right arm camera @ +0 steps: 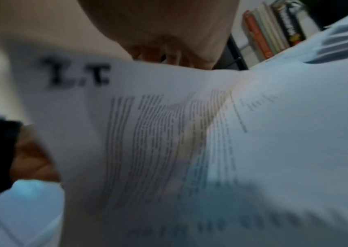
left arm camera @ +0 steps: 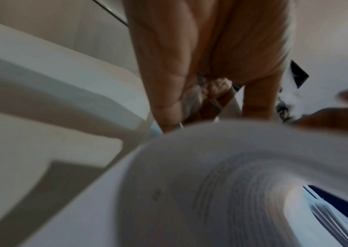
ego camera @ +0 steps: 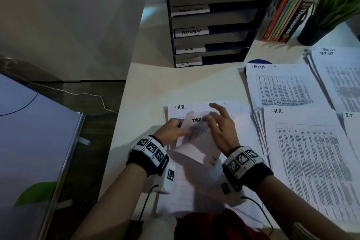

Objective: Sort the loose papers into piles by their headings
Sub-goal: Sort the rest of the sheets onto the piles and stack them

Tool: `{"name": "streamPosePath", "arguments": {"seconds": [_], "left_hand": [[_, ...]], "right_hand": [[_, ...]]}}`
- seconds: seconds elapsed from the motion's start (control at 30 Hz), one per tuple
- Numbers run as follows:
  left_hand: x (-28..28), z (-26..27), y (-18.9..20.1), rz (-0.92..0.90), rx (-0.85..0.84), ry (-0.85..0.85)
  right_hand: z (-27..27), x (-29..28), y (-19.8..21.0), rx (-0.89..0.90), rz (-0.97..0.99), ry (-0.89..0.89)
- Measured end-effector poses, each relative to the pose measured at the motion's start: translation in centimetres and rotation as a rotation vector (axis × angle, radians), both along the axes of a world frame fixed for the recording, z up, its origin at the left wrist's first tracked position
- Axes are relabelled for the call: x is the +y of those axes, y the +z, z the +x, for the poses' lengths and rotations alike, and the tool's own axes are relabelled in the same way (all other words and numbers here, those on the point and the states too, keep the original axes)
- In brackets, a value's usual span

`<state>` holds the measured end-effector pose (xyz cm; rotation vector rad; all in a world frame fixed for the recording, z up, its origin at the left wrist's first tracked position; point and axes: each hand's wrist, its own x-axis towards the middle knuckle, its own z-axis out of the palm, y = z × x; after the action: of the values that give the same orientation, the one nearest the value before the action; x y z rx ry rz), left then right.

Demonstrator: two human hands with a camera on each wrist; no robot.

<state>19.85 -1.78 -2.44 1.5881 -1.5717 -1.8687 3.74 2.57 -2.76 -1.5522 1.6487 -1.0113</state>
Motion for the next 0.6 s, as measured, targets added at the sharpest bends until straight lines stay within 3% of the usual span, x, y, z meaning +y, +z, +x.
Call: {"name": "streamPosePath", "arguments": {"seconds": [0.1,0.2,0.3,0.4,0.6], "left_hand": [[-1.2,0.3,0.6,-0.046,-0.033,0.03],[-3.0,0.6,0.1,-0.308,-0.219,0.06],[-4.1,0.6,-0.8,-0.403,-0.506,-0.075],[-4.2,0.3,-1.1,-0.463,-0.645,-0.239],[-3.7,0.7,-2.0,-0.669,-0.607,-0.191]], "right_hand": [[-0.1,-0.8,0.4,0.068,0.059,0.012],[-0.2,-0.9,-0.3,0.285,0.098,0.115],[-0.3,-0.7,-0.9,0.594,-0.016,0.113],[-0.4,-1.0,-1.2,0.732,-0.069,0.068],[-0.2,-2.6,-1.2,0.781,0.158,0.228]]}}
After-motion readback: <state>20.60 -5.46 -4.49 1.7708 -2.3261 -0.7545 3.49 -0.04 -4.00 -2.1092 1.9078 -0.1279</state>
